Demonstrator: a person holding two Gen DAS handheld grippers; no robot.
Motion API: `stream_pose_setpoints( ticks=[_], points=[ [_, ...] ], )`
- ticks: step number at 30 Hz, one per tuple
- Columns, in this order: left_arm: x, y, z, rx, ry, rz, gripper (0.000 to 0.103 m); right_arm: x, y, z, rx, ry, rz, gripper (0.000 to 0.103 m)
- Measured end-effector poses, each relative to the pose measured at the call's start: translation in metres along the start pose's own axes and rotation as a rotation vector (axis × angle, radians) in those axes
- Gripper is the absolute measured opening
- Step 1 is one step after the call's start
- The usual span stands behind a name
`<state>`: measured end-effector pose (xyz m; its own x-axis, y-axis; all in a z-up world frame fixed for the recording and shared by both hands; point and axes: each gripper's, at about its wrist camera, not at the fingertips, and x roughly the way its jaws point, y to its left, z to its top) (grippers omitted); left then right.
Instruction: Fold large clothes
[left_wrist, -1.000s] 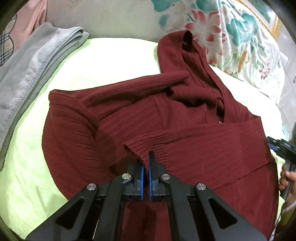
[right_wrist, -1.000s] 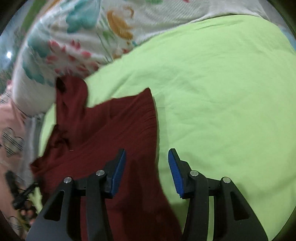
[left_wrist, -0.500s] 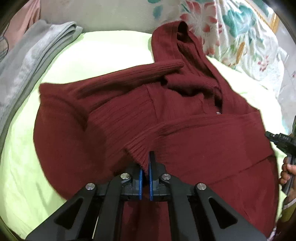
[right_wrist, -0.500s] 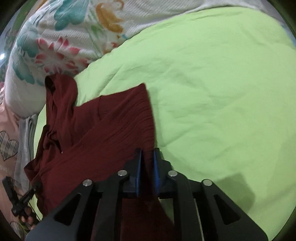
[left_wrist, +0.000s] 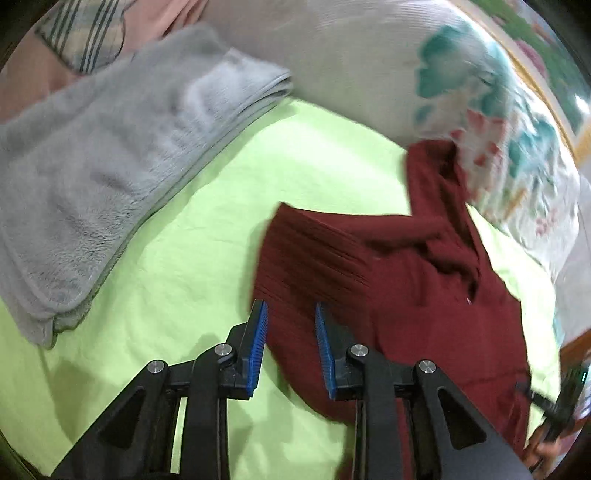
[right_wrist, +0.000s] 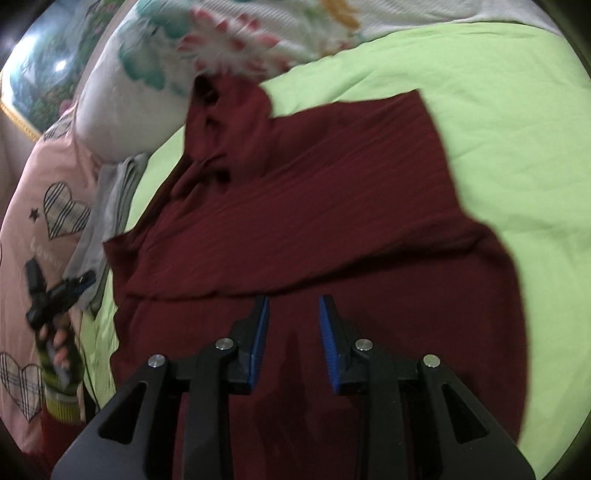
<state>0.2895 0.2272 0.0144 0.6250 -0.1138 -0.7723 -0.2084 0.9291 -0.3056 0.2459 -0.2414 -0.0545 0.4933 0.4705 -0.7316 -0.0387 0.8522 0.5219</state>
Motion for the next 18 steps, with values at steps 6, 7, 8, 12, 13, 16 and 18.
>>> stream_pose_setpoints(
  ticks=[6, 7, 8, 12, 13, 16, 18],
  points=[
    [0.051, 0.03, 0.042, -0.112, 0.079, -0.074, 0.027, 0.007, 0.022, -0.006, -0.047, 0.02, -0.004, 0.029],
    [0.057, 0.031, 0.048, -0.122, 0.087, -0.104, 0.027, 0.008, 0.023, -0.006, -0.048, 0.023, -0.004, 0.029],
    [0.064, 0.031, 0.056, -0.126, 0.093, -0.125, 0.028, 0.01, 0.024, -0.006, -0.05, 0.026, -0.009, 0.029],
    [0.085, 0.013, 0.075, -0.057, 0.125, -0.11, 0.046, 0.015, 0.02, -0.008, -0.045, 0.045, -0.032, 0.03],
    [0.09, 0.006, 0.079, -0.024, 0.132, -0.097, 0.05, 0.017, 0.019, -0.009, -0.038, 0.05, -0.035, 0.03],
    [0.104, -0.019, 0.084, 0.126, 0.168, -0.048, 0.064, 0.018, 0.015, -0.012, -0.033, 0.061, -0.041, 0.03],
    [0.116, -0.038, 0.076, 0.239, 0.201, 0.014, 0.062, 0.018, 0.015, -0.013, -0.031, 0.066, -0.038, 0.03]
  ],
)
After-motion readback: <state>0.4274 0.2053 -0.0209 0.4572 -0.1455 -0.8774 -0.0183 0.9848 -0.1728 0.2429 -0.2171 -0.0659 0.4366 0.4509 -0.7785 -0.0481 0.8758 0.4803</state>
